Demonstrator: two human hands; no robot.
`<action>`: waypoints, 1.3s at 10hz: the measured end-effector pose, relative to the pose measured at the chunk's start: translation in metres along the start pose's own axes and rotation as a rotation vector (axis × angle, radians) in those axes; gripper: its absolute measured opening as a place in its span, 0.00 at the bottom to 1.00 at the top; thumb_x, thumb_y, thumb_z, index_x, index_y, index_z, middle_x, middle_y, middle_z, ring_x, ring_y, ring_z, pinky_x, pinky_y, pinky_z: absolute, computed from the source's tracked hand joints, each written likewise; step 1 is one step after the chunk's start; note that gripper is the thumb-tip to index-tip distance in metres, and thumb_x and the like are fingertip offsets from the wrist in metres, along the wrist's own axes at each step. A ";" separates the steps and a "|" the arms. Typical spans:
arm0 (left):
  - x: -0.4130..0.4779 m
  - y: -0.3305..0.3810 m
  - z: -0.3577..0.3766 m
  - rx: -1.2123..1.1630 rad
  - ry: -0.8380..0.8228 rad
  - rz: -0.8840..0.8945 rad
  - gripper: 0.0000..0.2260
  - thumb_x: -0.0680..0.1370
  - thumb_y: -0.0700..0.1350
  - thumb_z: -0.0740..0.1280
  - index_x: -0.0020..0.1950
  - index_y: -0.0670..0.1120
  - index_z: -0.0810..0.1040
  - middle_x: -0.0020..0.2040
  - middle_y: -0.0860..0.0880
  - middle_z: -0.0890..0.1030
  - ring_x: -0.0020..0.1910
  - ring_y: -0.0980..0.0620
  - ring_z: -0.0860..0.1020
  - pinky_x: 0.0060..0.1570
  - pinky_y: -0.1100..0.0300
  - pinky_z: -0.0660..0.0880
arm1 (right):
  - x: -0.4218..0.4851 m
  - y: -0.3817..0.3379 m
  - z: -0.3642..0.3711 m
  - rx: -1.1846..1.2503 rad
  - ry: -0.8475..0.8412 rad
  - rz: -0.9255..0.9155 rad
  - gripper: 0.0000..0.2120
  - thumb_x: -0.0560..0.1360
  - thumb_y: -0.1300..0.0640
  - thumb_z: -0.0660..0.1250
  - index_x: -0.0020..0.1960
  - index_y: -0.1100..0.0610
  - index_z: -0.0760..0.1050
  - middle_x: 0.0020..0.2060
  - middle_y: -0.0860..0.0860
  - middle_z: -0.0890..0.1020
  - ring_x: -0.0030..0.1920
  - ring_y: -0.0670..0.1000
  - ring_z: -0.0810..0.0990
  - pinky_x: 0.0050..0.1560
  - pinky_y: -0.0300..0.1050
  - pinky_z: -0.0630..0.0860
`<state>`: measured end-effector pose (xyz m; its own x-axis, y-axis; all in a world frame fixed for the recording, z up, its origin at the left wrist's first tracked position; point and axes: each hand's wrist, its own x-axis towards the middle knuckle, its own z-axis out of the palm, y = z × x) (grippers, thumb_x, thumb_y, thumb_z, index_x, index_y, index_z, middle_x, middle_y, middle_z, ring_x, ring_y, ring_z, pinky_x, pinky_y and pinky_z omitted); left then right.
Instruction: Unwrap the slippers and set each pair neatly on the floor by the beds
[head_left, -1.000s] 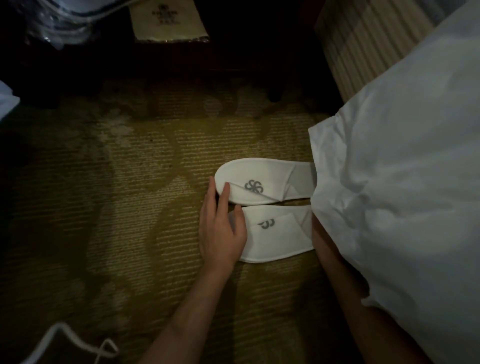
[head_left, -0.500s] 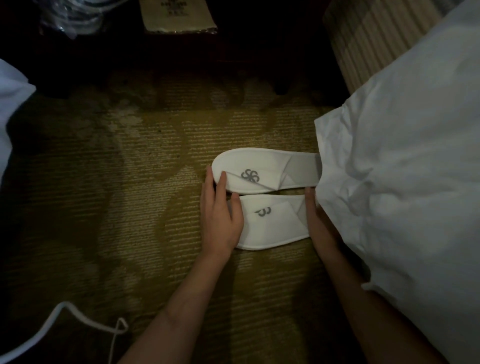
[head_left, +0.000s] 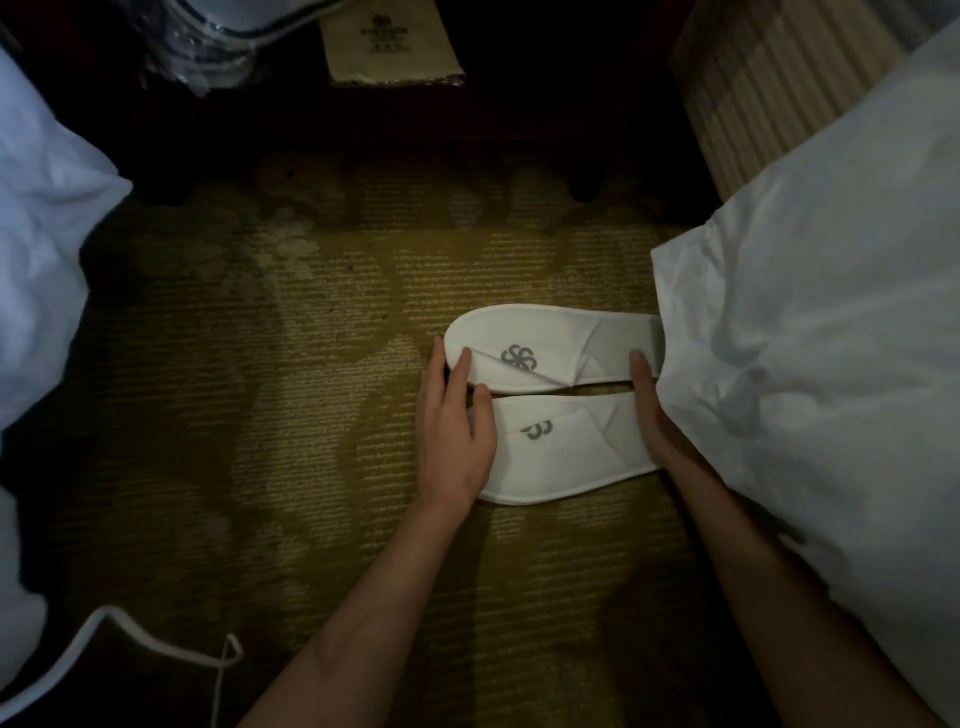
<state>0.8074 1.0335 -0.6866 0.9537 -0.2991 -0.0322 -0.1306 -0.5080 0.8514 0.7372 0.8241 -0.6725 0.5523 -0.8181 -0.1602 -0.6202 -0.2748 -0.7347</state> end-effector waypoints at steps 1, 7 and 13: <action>-0.001 0.001 -0.001 -0.028 0.005 -0.026 0.21 0.82 0.47 0.56 0.76 0.45 0.64 0.80 0.47 0.55 0.78 0.51 0.54 0.75 0.48 0.58 | -0.004 -0.004 0.001 -0.095 -0.050 -0.011 0.34 0.81 0.48 0.60 0.80 0.56 0.49 0.80 0.53 0.53 0.80 0.52 0.51 0.73 0.32 0.42; -0.025 0.000 -0.007 0.007 -0.008 -0.057 0.22 0.82 0.48 0.58 0.76 0.46 0.63 0.80 0.47 0.54 0.78 0.51 0.53 0.76 0.50 0.58 | -0.036 0.015 -0.007 -0.194 -0.121 0.015 0.36 0.80 0.40 0.58 0.80 0.55 0.50 0.80 0.55 0.55 0.80 0.56 0.52 0.74 0.39 0.43; -0.037 -0.003 -0.035 0.023 -0.111 0.020 0.25 0.81 0.48 0.60 0.77 0.46 0.60 0.80 0.47 0.52 0.79 0.50 0.51 0.76 0.52 0.54 | -0.102 -0.025 0.042 -0.496 -0.167 -0.382 0.29 0.81 0.40 0.50 0.80 0.48 0.53 0.81 0.54 0.51 0.80 0.53 0.46 0.79 0.52 0.46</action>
